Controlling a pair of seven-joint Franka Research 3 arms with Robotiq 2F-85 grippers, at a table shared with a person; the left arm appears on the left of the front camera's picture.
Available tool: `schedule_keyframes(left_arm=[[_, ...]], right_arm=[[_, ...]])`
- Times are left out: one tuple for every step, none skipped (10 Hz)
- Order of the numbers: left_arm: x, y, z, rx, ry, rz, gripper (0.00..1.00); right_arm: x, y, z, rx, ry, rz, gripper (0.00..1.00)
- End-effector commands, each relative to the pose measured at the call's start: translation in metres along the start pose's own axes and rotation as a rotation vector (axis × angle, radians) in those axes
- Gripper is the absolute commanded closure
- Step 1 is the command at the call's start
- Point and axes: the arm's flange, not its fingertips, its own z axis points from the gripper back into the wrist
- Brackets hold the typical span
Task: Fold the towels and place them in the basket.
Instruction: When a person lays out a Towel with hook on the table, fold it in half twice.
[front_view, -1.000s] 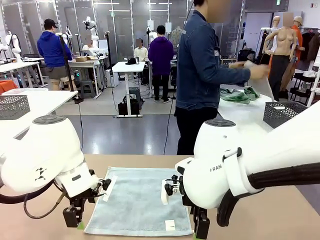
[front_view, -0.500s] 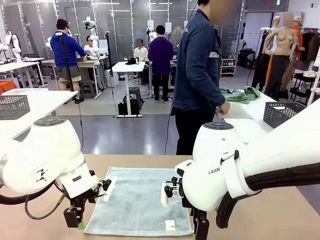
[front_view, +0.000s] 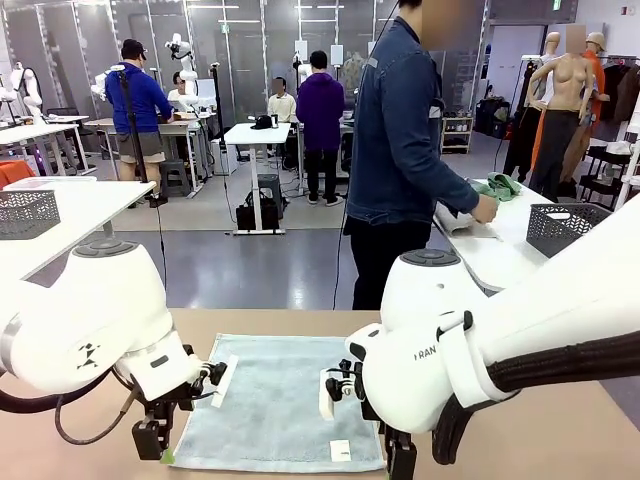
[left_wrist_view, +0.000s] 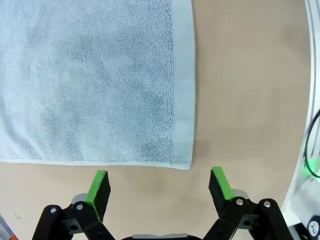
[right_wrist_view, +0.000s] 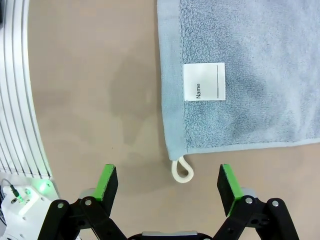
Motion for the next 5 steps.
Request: schedule_keyframes(left_arm=[[-0.002, -0.013, -0.015, 0.019, 0.028, 0.032, 0.00], [-0.004, -0.016, -0.017, 0.015, 0.028, 0.038, 0.00], [-0.006, -0.018, -0.019, 0.010, 0.027, 0.041, 0.00], [-0.007, -0.020, -0.023, 0.015, 0.026, 0.040, 0.00], [-0.008, -0.023, -0.026, 0.004, 0.028, 0.041, 0.00]], right_arm=[[0.005, -0.003, -0.016, -0.029, 0.027, -0.003, 0.00], [0.005, -0.004, -0.020, -0.024, 0.031, -0.012, 0.00], [0.006, -0.005, -0.024, -0.027, 0.034, -0.017, 0.00], [0.007, -0.006, -0.028, -0.037, 0.044, -0.026, 0.00], [0.008, -0.006, -0.032, -0.041, 0.043, -0.038, 0.00]])
